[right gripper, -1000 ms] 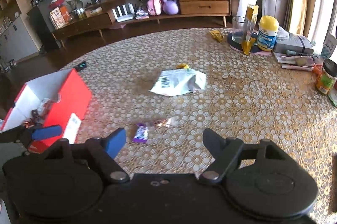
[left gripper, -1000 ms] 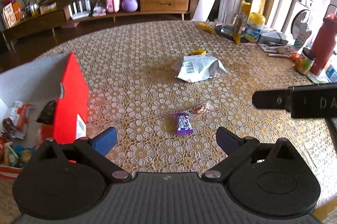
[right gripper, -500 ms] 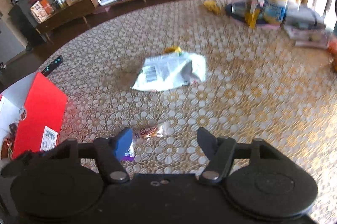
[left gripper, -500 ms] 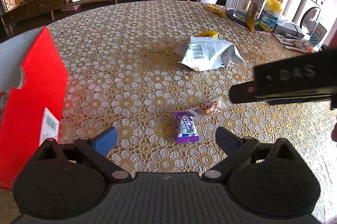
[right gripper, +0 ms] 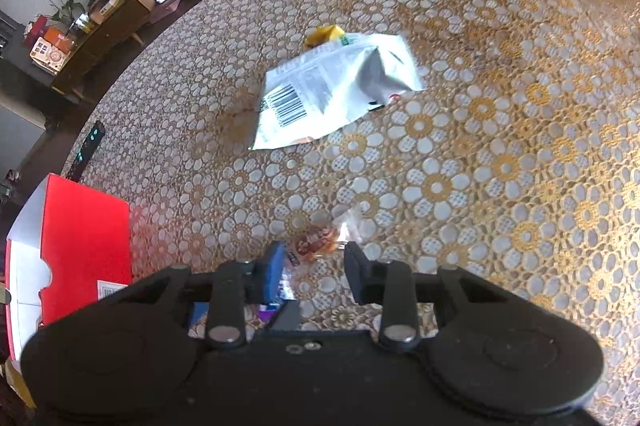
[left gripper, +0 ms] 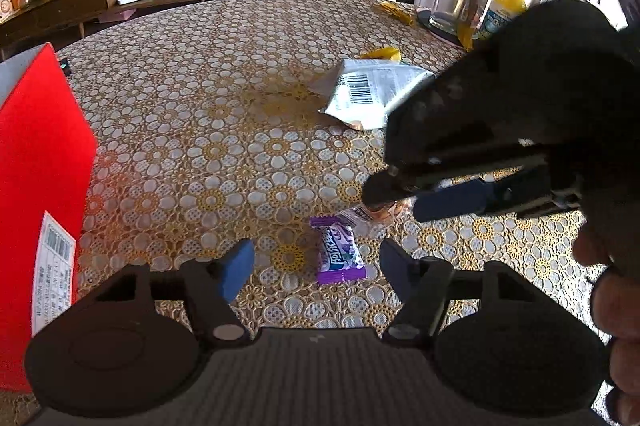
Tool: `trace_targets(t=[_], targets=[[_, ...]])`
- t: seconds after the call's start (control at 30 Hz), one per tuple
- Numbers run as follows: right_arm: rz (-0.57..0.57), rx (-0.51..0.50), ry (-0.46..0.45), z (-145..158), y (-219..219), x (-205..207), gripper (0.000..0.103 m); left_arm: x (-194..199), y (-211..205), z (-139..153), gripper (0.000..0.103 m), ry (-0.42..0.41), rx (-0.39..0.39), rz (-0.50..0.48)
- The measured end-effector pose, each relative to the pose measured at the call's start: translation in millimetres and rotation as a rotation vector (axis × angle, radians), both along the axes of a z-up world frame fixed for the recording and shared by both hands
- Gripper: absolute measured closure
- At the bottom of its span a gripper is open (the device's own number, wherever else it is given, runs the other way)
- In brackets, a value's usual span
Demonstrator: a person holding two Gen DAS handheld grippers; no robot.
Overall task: Organize snacks
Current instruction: 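Grasp the purple candy bar with the left tool while the right tool grasps the clear candy packet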
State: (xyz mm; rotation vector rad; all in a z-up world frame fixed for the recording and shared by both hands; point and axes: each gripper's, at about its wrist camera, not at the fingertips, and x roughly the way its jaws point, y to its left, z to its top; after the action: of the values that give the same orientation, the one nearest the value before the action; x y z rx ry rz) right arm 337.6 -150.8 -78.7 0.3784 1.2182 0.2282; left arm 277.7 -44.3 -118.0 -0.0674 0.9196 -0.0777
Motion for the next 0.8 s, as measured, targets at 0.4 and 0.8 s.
trace_targets(t=[0.4,0.8], targets=[[0.032,-0.105,-0.008,-10,18,13,0.074,6,-11,-7,0.057,-0.004,0.044,-0.039],[0.058,-0.126,-0.054,-5,16,6,0.092,5,7,-5,0.076,0.007,-0.023,-0.029]])
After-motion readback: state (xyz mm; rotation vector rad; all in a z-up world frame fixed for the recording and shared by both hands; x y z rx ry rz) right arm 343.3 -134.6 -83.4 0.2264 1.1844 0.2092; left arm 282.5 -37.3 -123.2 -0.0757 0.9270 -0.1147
